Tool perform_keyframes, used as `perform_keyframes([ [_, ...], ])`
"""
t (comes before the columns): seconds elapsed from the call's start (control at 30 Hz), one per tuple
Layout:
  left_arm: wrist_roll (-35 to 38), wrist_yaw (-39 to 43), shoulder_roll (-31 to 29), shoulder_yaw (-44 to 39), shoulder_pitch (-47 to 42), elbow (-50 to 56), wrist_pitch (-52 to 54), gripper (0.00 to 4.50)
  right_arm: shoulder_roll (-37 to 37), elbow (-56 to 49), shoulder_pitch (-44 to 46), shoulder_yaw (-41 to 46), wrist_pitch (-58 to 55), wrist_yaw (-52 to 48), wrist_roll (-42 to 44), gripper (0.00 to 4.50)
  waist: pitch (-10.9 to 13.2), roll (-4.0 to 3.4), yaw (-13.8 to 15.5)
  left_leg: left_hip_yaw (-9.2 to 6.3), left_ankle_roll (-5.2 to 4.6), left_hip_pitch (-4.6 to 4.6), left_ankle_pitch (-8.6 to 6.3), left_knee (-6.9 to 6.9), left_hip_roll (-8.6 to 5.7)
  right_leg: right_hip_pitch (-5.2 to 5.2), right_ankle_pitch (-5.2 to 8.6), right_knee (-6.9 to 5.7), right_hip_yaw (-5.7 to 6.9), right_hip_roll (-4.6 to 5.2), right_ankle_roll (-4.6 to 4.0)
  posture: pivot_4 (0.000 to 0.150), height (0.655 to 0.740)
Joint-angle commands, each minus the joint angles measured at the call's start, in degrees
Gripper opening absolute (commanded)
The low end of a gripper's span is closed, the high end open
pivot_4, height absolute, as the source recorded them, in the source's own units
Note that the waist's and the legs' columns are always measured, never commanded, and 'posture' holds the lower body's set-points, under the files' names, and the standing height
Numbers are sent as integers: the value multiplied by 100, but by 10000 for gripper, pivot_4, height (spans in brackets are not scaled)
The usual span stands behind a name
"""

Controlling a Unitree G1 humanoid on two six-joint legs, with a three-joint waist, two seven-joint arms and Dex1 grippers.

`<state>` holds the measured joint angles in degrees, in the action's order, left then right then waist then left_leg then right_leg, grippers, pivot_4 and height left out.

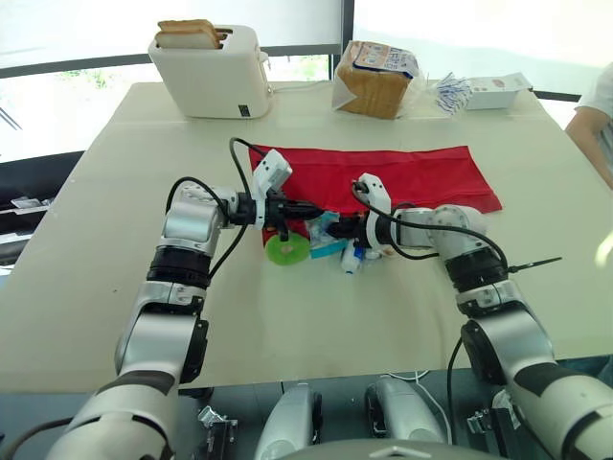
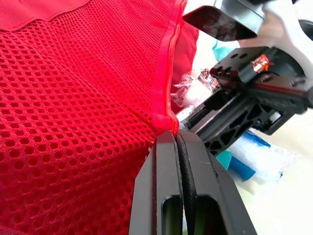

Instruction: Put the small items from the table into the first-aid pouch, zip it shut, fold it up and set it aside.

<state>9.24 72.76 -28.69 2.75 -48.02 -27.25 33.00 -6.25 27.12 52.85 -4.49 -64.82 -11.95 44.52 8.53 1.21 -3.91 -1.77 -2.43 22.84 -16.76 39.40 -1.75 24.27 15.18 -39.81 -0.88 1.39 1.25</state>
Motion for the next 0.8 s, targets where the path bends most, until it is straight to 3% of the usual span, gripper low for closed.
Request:
perform_keyframes([
  [0.03, 154, 49, -22, 44, 62, 106, -186, 0, 246, 290, 254, 317, -18, -217, -114, 3, 0, -1, -14, 0, 1, 0, 1, -2, 0, 1, 0, 0, 0, 0, 0, 1500, 7400],
  [0.4, 435, 146, -14, -58, -56, 8, -91, 0, 661, 1419, 887, 1089, -337, -216, -529, 3, -2, -2, -34, 26, 5, 1, 2, -14, 1, 29, -1, -3, -2, 9, -1, 1500, 7400],
  [0.67, 351, 244, -282, 109, 328, 64, -31, 0, 887, 1667, 1196, 2048, -420, -67, -374, 3, -6, -7, -161, 25, 9, 1, 3, -29, 2, 41, 0, -6, -2, 9, -2, 1500, 7400],
  [0.8, 387, 265, -382, 155, 536, 105, -9, 0, 975, 1557, 1150, 2133, -649, -89, -415, 3, -8, -10, -179, 24, 11, 1, 4, -37, 2, 50, 0, -7, -3, 9, -2, 1500, 7400],
])
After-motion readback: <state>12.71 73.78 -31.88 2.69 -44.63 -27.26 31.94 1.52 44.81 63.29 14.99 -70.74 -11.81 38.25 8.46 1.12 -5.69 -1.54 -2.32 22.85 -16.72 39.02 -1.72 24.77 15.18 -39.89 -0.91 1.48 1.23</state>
